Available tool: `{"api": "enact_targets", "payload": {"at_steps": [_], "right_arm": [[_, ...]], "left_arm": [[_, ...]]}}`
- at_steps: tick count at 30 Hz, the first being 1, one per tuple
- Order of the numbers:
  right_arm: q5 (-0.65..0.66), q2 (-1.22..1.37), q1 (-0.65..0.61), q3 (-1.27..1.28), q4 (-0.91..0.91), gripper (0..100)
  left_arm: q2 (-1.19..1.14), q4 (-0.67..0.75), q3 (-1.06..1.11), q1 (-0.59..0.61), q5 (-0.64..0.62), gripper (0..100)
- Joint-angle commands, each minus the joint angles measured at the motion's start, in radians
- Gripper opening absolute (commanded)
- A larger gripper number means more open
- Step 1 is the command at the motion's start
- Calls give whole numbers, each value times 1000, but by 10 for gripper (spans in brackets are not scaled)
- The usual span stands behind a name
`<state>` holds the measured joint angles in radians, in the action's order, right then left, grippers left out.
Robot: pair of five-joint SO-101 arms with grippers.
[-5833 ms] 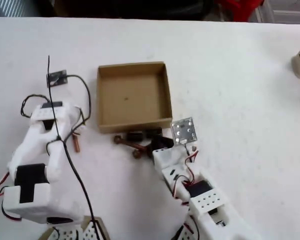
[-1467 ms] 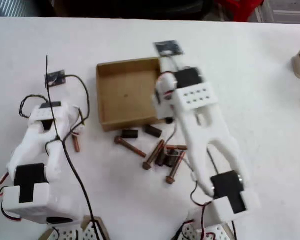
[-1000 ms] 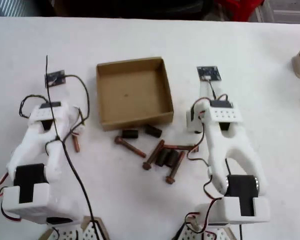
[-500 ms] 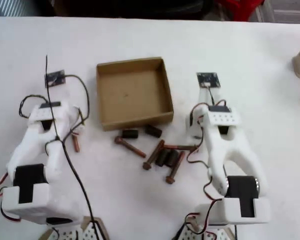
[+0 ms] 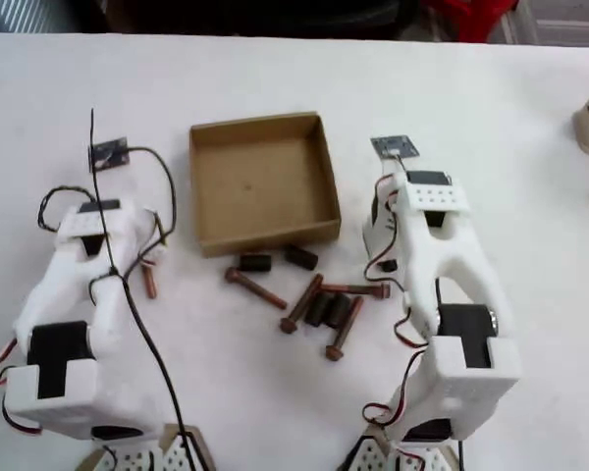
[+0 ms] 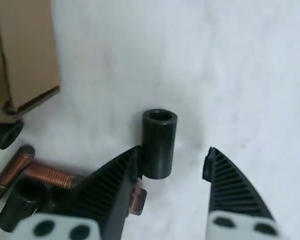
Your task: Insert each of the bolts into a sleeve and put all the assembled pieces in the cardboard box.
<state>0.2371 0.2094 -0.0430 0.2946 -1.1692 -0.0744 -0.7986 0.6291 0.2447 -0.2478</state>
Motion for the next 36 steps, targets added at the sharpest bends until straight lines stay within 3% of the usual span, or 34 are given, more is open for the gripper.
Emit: {"api": "enact_targets", "payload": {"at_steps": [1,15,20,30,33,36], "right_arm": [[14,-4,-5,-46,-8,184],[11,90,-28,-46,96,177],[15,42,-30,-48,97,16],[9,-111,-56,-35,41,15],[-34,-170,-90,91,193,15],[-110,-259,-110,307,519,15]], "left_arm": [[5,14,-49,12,9,24],[5,14,-51,12,9,24],[5,14,-51,12,9,24],[5,14,-51,12,9,24],[5,14,-51,12,9,24],[5,14,-51,12,9,24]]}}
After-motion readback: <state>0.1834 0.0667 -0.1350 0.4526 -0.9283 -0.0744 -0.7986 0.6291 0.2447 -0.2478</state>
